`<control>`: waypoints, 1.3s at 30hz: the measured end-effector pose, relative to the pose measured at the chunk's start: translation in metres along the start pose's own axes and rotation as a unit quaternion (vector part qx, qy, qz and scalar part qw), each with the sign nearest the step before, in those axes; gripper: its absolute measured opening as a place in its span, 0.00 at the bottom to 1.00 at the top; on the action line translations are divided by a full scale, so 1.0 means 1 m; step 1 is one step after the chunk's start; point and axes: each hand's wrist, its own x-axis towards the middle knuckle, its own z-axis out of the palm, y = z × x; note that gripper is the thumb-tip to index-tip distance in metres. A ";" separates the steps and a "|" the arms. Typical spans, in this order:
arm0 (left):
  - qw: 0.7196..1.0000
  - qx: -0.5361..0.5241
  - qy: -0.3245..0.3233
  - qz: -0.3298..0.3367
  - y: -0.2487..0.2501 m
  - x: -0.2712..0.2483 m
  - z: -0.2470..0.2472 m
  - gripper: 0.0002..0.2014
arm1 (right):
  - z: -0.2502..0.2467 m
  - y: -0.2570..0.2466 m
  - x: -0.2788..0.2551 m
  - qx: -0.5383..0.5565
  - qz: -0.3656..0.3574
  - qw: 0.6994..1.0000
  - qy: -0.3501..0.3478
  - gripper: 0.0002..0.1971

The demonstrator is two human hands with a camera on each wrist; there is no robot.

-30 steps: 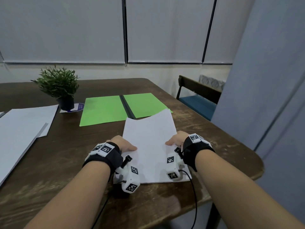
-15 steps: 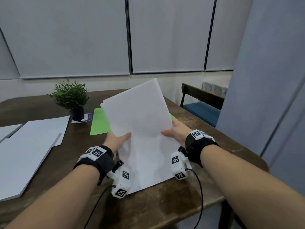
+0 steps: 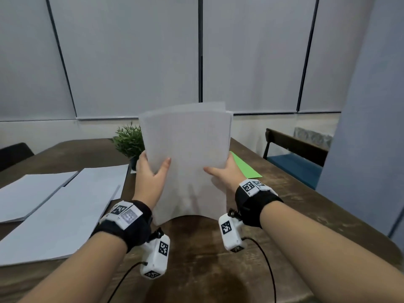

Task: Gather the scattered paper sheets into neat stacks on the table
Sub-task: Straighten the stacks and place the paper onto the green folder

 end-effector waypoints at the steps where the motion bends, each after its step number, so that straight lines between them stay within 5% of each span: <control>1: 1.000 -0.012 -0.005 0.004 0.006 0.002 -0.001 0.26 | 0.001 -0.005 0.001 0.001 -0.009 1.000 0.006 0.35; 10: 0.995 -0.017 0.001 0.103 0.038 0.036 -0.003 0.44 | -0.009 -0.055 0.016 -0.051 -0.164 0.984 0.051 0.55; 16: 0.985 0.090 -0.009 0.147 0.051 0.040 -0.004 0.32 | -0.007 -0.073 0.018 -0.224 -0.199 0.953 0.047 0.43; 20: 0.985 0.102 -0.004 0.138 0.053 0.041 -0.006 0.26 | 0.001 -0.069 0.020 -0.177 -0.184 0.964 0.075 0.26; 26: 0.978 0.121 0.022 0.168 0.054 0.044 -0.009 0.26 | 0.000 -0.070 0.023 -0.139 -0.185 0.968 0.096 0.26; 29: 0.990 0.074 0.051 0.112 0.047 0.049 -0.015 0.37 | -0.004 -0.067 0.027 -0.095 -0.158 0.978 0.100 0.37; 32: 0.997 -0.045 -0.016 -0.056 0.029 0.044 -0.021 0.35 | -0.007 -0.050 0.027 -0.016 -0.062 0.997 0.054 0.44; 35: 0.995 -0.005 -0.056 -0.080 0.017 0.033 -0.014 0.14 | -0.004 -0.034 0.026 -0.040 -0.014 0.998 0.039 0.25; 39: 0.999 0.023 -0.005 -0.023 0.035 0.034 0.006 0.11 | 0.013 -0.043 0.032 -0.069 -0.060 0.992 0.084 0.14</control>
